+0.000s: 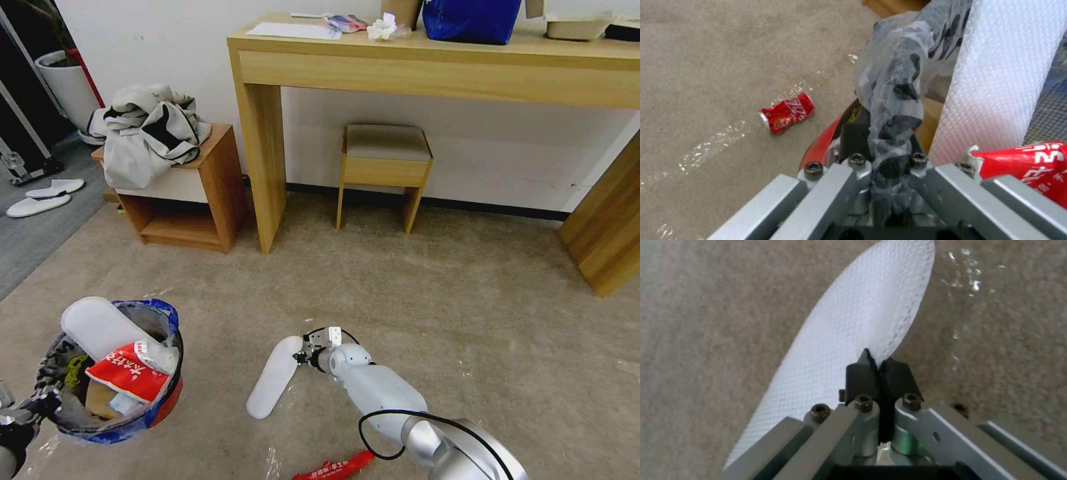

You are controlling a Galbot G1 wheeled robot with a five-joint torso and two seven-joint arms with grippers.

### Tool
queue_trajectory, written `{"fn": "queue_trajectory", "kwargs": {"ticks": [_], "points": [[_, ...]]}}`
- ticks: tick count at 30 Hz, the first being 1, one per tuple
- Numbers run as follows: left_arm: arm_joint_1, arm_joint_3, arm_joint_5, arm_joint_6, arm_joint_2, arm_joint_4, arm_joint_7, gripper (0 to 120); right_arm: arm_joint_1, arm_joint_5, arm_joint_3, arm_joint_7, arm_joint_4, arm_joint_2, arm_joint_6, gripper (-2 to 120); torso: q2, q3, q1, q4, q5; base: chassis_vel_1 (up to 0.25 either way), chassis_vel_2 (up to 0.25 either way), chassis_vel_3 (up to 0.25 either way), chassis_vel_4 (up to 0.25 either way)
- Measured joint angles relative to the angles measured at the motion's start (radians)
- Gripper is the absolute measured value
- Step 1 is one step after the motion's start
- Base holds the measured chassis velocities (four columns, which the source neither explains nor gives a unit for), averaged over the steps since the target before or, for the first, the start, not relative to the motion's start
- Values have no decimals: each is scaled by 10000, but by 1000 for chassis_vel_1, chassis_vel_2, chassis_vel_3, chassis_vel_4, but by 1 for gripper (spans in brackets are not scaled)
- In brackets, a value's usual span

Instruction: Pick up the trash bin and place the garbage on the floor into it.

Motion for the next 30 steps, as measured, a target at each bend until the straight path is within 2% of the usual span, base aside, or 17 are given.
{"fn": "queue_trajectory", "kwargs": {"ticks": [7, 15, 18, 21, 23, 30], "points": [[-67, -5, -9, 2, 53, 141, -3, 0, -217, 641, -45, 409, 1050, 0, -394, 0, 1, 0, 0, 1, 0, 0, 0, 0, 0], [-150, 60, -10, 106, 124, 271, -92, 0, -692, 1648, -285, 1087, 3398, -22, -913, 0, 0, 0, 0, 3, 2, 0, 0, 0, 0], [-217, 143, -16, 156, 137, 284, -152, 0, -848, 2164, -319, 1490, 4387, -440, -1037, 0, 0, -1, 0, 3, 0, 0, 0, 0, 0], [-257, 196, -17, 186, 138, 286, -178, 0, -890, 2334, -319, 1658, 4787, -655, -1085, 0, 0, -1, 0, 0, 0, 0, 0, 0, 0], [-358, 303, -70, 325, 138, 264, -323, 0, -951, 2684, -308, 2019, 5704, -1116, -1112, 0, 0, -1, 0, -2, 2, 0, 0, 0, 0], [-400, 335, -227, 557, 159, 206, -530, 0, -931, 2872, -298, 2231, 6500, -1595, -697, 0, 1, -1, 0, 0, 2, 0, 0, 0, 0]]}}
